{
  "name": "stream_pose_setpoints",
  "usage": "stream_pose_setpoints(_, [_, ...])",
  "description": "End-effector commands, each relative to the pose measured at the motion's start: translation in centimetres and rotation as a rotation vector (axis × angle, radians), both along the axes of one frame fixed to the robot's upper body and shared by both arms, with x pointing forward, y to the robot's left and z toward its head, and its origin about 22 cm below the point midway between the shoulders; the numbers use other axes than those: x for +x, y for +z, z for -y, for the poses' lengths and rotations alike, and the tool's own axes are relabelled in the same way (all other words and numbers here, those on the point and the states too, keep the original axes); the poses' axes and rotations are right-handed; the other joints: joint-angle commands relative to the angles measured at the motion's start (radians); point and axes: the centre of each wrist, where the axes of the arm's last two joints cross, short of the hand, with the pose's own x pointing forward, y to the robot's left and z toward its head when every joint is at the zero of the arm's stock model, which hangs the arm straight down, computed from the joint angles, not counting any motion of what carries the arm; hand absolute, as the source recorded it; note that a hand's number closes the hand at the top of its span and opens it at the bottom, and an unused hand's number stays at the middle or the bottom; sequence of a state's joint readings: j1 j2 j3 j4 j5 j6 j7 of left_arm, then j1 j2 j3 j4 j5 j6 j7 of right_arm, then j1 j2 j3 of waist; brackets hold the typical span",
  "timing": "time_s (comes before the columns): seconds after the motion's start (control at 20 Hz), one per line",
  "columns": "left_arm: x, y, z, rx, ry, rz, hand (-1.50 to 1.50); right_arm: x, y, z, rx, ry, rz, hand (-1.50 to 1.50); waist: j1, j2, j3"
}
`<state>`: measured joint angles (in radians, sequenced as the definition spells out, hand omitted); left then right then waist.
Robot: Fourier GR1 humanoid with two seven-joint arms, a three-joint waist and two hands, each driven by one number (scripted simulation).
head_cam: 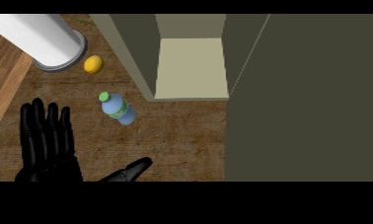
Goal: Pick up the bottled water, place it into the cabinet and close the cabinet
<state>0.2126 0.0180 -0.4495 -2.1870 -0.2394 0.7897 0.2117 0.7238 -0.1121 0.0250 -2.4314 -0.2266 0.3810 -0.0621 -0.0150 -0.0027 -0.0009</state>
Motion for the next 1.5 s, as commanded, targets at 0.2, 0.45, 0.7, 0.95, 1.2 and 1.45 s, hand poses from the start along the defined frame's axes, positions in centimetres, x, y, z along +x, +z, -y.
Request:
stream_pose_setpoints(0.2, [2.0,-4.8,-1.0,-0.072,0.057,-0.057,-1.50,-2.4,3.5,-0.2,0.031,0.018,0.078,-1.50,-0.004,0.001,-0.003])
stream_pose_setpoints(0.45, [3.0,-8.3,-3.3,-0.044,0.035,-0.111,-1.50,-3.8,3.8,0.2,0.001,0.037,0.064,-1.50,-0.008,0.000,-0.002])
stream_pose_setpoints(0.7, [5.4,-10.7,-5.6,-0.068,0.041,-0.113,-1.50,-4.2,3.5,0.3,0.014,0.041,0.054,-1.50,-0.004,0.003,-0.001])
stream_pose_setpoints(0.95, [6.1,-14.8,-6.9,-0.092,0.046,-0.154,-1.50,-4.6,3.3,0.2,0.012,0.032,0.063,-1.50,-0.007,0.003,-0.002])
stream_pose_setpoints(1.2, [5.6,-18.2,-7.2,-0.096,0.034,-0.156,-1.50,-5.3,3.6,0.3,-0.011,0.030,0.067,-1.50,-0.008,0.004,-0.002])
stream_pose_setpoints(1.45, [8.0,-19.9,-7.3,-0.068,0.057,-0.165,-1.50,-5.2,2.3,0.9,0.014,0.016,0.071,-1.50,-0.005,0.004,-0.001])
